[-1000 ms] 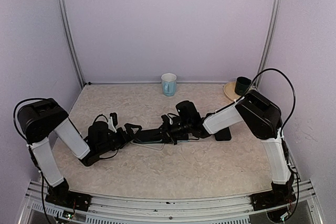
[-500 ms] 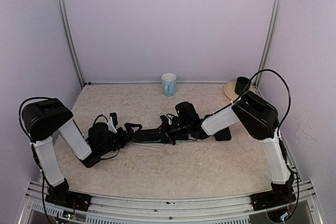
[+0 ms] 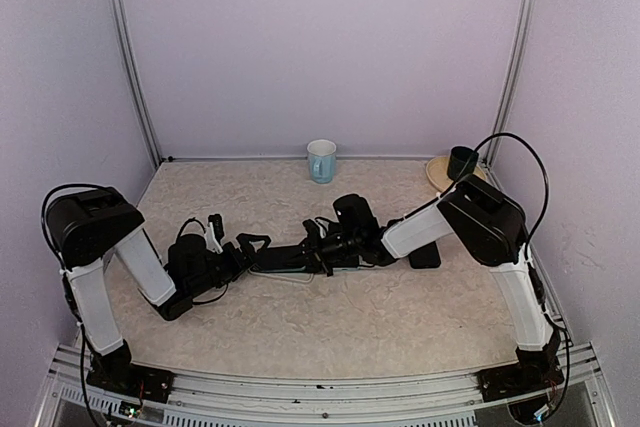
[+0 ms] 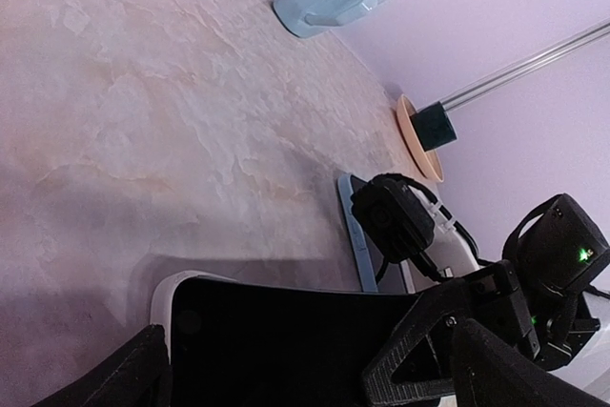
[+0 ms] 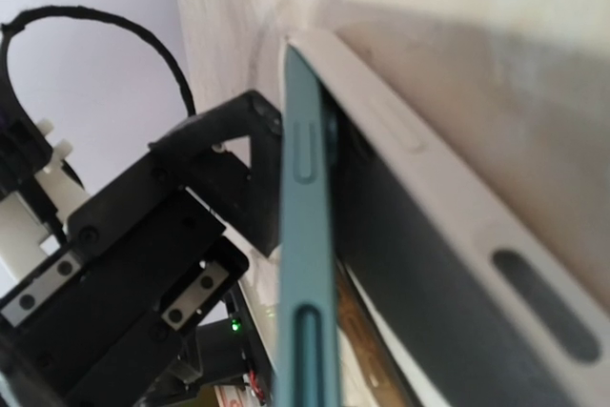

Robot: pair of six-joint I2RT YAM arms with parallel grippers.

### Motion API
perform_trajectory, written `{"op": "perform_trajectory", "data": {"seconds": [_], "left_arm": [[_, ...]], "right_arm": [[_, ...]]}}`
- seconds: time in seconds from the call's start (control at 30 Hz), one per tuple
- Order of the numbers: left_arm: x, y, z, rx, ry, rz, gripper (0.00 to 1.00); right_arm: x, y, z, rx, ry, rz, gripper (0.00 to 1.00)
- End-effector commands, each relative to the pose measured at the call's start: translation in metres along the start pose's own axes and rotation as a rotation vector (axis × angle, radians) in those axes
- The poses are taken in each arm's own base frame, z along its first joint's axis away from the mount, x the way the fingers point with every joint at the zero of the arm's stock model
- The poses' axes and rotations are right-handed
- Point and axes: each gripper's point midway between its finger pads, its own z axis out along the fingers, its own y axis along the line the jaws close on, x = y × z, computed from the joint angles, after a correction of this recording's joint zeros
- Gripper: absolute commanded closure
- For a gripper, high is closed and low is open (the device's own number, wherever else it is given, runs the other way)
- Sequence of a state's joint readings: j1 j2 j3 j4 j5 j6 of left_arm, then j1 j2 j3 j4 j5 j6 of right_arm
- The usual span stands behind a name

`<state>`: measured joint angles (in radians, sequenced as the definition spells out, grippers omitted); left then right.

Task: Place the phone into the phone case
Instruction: Install the phone on the phone case.

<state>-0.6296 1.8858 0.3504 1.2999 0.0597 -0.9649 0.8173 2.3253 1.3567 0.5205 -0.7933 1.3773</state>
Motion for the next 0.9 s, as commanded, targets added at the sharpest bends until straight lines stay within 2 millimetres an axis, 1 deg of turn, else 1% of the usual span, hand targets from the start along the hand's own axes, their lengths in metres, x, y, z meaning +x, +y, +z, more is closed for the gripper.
{"op": "perform_trajectory", "data": {"seconds": [0.0,0.23,0.33,0.53,0.67,0.87], "left_arm": [[0.040,0.001,-0.003,0.020,0.172,-0.050,0.01],[0.022,0.009,-0.014,-0.008,0.135,-0.061,0.01],[0.016,0.007,-0.017,-0.011,0.125,-0.054,0.01],[0.012,0.005,-0.022,-0.020,0.123,-0.034,0.01],[0.010,-0.004,-0.024,0.013,0.132,-0.017,0.01],[0.012,-0.030,-0.024,0.119,0.181,0.019,0.01]], "right_arm": [[0.025,-0.012,0.016,-0.008,0.082,0.000,1.00],[0.017,0.021,-0.002,-0.103,0.055,-0.117,1.00],[0.015,0.034,-0.008,-0.138,0.050,-0.165,1.00],[0.015,0.051,-0.019,-0.184,0.045,-0.229,1.00],[0.018,0.058,-0.027,-0.192,0.043,-0.281,1.00],[0.028,0.065,-0.035,-0.202,0.056,-0.362,1.00]]}}
